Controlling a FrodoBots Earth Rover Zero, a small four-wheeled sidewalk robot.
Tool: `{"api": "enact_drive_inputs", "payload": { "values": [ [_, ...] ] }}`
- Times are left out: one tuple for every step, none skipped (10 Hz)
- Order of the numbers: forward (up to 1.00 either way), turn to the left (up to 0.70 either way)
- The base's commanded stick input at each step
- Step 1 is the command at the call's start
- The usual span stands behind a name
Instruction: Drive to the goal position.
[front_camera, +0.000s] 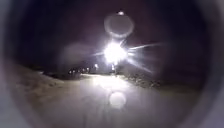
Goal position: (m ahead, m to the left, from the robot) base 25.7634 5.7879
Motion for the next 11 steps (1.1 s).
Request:
{"api": "enact_drive_inputs", "payload": {
  "values": [
    [1.00, 0.03],
    [1.00, 0.03],
    [1.00, 0.04],
    [1.00, 0.04],
    [1.00, 0.05],
    [1.00, 0.05],
    [1.00, 0.07],
    [1.00, 0.11],
    [1.00, 0.10],
    [1.00, 0.08],
    [1.00, 0.06]
  ]
}}
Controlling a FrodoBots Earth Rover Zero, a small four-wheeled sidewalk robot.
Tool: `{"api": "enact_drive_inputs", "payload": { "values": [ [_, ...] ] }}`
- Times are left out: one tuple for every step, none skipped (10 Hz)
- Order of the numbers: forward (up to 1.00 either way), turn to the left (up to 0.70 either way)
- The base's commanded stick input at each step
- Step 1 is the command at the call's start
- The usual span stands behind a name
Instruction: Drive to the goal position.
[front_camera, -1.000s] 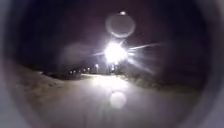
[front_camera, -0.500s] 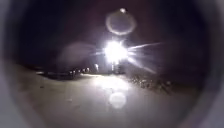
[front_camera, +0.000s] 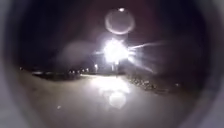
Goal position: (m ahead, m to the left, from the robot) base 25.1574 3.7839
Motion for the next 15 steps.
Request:
{"api": "enact_drive_inputs", "payload": {
  "values": [
    [1.00, 0.05],
    [1.00, 0.05],
    [1.00, 0.04],
    [1.00, 0.04],
    [1.00, 0.04],
    [1.00, 0.04],
    [1.00, 0.04],
    [1.00, 0.11],
    [1.00, 0.15],
    [1.00, 0.16],
    [1.00, 0.16],
    [1.00, 0.16],
    [1.00, 0.15],
    [1.00, 0.07],
    [1.00, 0.05]
  ]
}}
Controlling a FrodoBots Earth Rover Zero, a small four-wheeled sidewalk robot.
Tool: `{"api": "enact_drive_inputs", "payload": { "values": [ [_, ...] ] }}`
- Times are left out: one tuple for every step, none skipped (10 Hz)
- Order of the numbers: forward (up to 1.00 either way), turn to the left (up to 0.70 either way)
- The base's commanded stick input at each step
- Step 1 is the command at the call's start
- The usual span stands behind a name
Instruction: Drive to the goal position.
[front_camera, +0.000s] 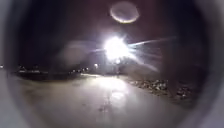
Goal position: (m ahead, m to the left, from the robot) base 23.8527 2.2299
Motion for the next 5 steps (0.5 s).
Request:
{"api": "enact_drive_inputs", "payload": {
  "values": [
    [1.00, 0.04],
    [1.00, 0.03],
    [1.00, 0.03],
    [1.00, 0.03],
    [1.00, 0.06]
  ]
}}
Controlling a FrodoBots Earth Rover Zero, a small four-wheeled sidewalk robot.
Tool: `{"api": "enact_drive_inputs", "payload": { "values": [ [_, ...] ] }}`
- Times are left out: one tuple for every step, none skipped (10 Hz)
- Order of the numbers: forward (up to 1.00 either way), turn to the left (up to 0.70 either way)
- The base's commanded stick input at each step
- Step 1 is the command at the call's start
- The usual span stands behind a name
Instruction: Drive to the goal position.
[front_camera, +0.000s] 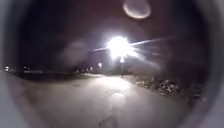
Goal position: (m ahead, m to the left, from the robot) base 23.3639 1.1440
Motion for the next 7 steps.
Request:
{"api": "enact_drive_inputs", "payload": {
  "values": [
    [1.00, 0.08],
    [1.00, 0.11],
    [1.00, 0.13],
    [1.00, 0.13],
    [1.00, 0.12],
    [1.00, 0.10],
    [1.00, 0.08]
  ]
}}
